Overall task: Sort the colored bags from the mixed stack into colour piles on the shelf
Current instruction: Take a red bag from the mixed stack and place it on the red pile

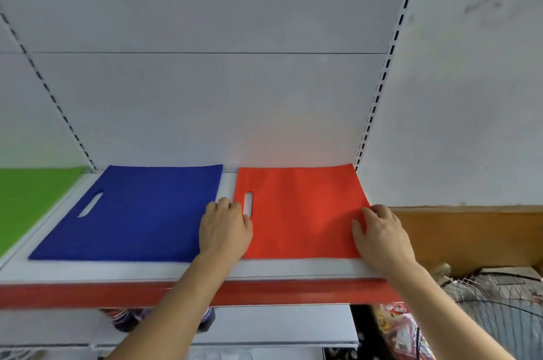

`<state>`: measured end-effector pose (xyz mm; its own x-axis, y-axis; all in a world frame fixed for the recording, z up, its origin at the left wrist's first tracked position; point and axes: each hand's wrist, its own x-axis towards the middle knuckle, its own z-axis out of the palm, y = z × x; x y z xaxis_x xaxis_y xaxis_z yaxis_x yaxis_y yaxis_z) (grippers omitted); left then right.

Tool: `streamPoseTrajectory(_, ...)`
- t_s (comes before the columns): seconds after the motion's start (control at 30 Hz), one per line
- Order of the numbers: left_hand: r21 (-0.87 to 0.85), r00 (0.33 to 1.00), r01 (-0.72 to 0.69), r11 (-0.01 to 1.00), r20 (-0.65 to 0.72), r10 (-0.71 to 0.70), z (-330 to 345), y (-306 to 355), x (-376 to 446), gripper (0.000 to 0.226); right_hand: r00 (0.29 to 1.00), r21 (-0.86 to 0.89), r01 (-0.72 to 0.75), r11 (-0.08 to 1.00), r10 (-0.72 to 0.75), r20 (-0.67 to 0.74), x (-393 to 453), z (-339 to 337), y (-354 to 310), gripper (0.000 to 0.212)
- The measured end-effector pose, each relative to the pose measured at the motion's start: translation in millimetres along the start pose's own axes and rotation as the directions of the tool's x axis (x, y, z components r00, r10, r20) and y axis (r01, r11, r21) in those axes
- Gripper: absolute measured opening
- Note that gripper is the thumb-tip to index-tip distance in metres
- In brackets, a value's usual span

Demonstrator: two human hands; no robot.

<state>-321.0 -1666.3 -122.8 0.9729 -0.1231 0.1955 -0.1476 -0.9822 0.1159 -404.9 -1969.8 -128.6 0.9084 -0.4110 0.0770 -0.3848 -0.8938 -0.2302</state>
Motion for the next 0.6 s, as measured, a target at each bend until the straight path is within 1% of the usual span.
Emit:
streamPoseTrajectory(0.07, 0.008, 1.0, -0.002, 1.0, -0.01, 0.003, -3, 0, 1, 0.031, 1.0, -0.045, 0.009, 0.999, -0.009, -0.002, 1, -3, 2, 0.039)
streamPoseTrajectory(0.17, 0.002, 0.998, -0.005, 1.0, -0.064, 0.005, -11, -4, -1, 0.036, 0.994, -0.085, 0.07, 0.994, -0.076, -0.075, 5, -7, -1, 0.047)
streamPoseTrajectory(0.27, 0.021, 0.994, -0.007, 1.0, -0.108, 0.009, -19, -18, -10, 0.047, 0.964, -0.04, 0.216, 0.976, -0.219, -0.151, 7, -4, -24, 0.053)
streamPoseTrajectory(0.37, 0.057, 0.993, 0.029, 0.998, -0.12, -0.022, -28, -45, -25, 0.06, 0.916, -0.021, 0.354, 0.935, -0.352, -0.191, -2, 4, -67, 0.058)
streamPoseTrajectory(0.5, 0.07, 0.987, 0.117, 0.991, -0.116, -0.109, -46, -95, -45, 0.065, 0.85, -0.053, 0.509, 0.859, -0.512, -0.129, -29, 8, -134, 0.07)
streamPoseTrajectory(0.6, 0.063, 0.975, 0.187, 0.98, -0.138, -0.177, -66, -140, -60, 0.066, 0.805, -0.089, 0.583, 0.808, -0.589, -0.078, -47, 5, -191, 0.079)
